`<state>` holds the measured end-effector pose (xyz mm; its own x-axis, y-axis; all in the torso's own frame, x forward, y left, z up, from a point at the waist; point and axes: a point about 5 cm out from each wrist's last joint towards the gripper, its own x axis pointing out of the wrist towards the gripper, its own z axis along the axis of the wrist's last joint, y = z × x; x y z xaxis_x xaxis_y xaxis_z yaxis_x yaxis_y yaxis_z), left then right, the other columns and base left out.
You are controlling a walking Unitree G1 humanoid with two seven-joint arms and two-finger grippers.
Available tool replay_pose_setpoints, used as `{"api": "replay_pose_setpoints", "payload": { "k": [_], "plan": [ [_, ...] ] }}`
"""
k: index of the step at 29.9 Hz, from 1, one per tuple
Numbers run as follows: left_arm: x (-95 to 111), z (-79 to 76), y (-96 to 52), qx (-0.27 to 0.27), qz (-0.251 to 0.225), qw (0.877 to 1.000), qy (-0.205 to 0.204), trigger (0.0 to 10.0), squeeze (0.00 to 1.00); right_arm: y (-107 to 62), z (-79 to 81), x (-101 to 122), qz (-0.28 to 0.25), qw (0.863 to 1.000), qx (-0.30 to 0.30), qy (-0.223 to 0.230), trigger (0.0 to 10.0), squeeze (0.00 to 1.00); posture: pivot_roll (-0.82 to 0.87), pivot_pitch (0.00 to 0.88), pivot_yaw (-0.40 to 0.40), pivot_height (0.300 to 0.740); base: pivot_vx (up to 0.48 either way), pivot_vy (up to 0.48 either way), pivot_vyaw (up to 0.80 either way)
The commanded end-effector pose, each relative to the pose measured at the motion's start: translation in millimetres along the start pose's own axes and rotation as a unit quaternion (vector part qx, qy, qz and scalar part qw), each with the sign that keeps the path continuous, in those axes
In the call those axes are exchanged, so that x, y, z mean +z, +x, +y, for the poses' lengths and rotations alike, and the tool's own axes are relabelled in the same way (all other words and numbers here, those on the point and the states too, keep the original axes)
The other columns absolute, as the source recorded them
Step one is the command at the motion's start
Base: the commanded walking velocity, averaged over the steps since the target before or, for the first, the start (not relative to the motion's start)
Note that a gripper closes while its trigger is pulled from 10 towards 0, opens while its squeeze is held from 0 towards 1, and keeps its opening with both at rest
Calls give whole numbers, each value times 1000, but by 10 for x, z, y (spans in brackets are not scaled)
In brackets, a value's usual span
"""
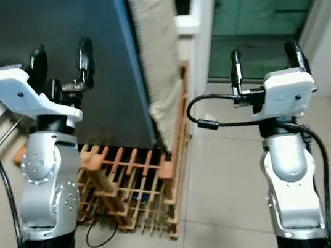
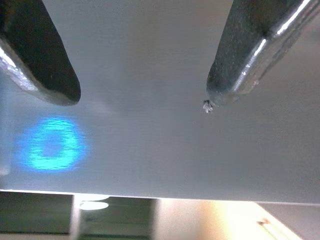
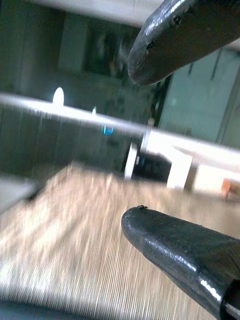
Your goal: Restocking fridge
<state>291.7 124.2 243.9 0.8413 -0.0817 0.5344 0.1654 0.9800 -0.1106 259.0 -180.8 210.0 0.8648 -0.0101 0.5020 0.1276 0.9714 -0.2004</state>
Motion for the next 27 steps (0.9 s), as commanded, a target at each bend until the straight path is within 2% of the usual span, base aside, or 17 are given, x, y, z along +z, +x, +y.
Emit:
{"api": "replay_pose_setpoints", "payload": {
  "k": [1, 5, 12, 19, 23, 27],
  "plan": [
    [-18, -81, 7, -14, 5, 1000, 1, 10000, 0, 10, -24, -18, 3, 1000, 1, -1, 10000, 0, -137, 0, 16, 740, 0, 0, 0],
    [-24, -94, 1, -19, 7, 1000, -3, 10000, 0, 0, -20, -37, 7, 1000, 3, 0, 10000, 0, -140, 0, 17, 740, 0, 0, 0],
    [-42, -147, 1, -39, 13, 999, -3, 10000, 0, -10, -16, -68, 13, 1000, 5, 0, 10000, 0, -141, 0, 18, 740, 0, -480, 0],
    [-253, -245, 102, -72, 78, 994, 7, 10000, 0, -13, 17, -84, 15, 1000, 10, 1, 10000, 0, -138, 0, 21, 740, 36, -452, 0],
    [-252, -206, 131, -51, 76, 996, 6, 10000, 0, -23, 25, -86, 16, 1000, 11, 2, 10000, 0, -143, 0, 25, 740, 127, -195, 0],
    [-291, -157, 123, -33, 87, 995, -18, 10000, 0, -43, 28, -92, 19, 1000, 13, 5, 10000, 0, -145, 0, 28, 740, 0, 0, 0]
  ]
}}
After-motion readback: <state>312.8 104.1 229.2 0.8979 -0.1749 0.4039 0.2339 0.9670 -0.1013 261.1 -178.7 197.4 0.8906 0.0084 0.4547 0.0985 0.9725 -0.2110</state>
